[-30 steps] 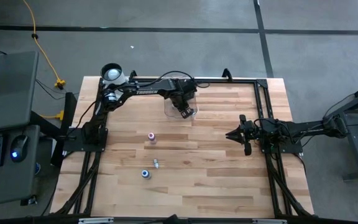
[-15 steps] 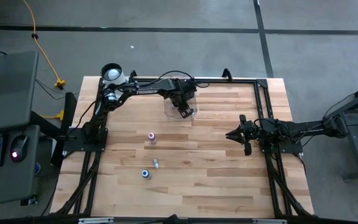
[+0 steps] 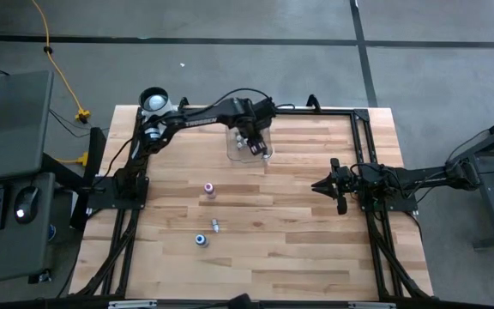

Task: Pick & Place food coloring
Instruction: Put the large blue food coloring bottle into the container

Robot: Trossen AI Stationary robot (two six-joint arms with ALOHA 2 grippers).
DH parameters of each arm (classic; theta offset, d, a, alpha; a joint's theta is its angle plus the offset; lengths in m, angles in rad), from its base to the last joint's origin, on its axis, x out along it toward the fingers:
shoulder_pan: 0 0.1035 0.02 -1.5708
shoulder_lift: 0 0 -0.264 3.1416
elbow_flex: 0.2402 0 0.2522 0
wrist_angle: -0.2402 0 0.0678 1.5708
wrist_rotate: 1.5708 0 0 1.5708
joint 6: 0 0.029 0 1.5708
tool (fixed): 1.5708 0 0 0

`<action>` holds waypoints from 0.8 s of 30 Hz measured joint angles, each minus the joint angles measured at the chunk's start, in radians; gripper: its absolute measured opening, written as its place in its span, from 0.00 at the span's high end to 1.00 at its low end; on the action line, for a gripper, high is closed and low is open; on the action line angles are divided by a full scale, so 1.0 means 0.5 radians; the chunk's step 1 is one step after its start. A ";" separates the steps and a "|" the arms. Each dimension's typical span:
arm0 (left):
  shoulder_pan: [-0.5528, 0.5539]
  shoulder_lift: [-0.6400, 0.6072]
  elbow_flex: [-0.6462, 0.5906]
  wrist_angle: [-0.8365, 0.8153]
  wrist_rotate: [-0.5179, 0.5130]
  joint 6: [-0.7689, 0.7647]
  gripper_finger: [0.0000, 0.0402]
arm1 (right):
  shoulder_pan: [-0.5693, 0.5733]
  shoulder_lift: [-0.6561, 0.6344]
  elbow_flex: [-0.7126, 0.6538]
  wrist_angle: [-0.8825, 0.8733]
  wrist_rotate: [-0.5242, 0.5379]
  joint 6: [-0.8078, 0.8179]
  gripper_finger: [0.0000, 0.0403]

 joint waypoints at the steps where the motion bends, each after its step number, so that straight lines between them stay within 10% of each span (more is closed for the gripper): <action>1: -0.003 0.000 0.052 -0.052 -0.006 0.020 0.65 | 0.000 0.000 0.000 0.000 0.000 0.000 0.88; 11: -0.082 -0.065 0.573 -0.630 0.088 0.490 0.65 | 0.000 0.000 0.000 0.000 0.000 0.001 0.87; 24: -0.263 -0.567 0.407 -0.876 0.462 0.730 0.65 | 0.000 0.000 0.000 0.000 0.000 0.001 0.87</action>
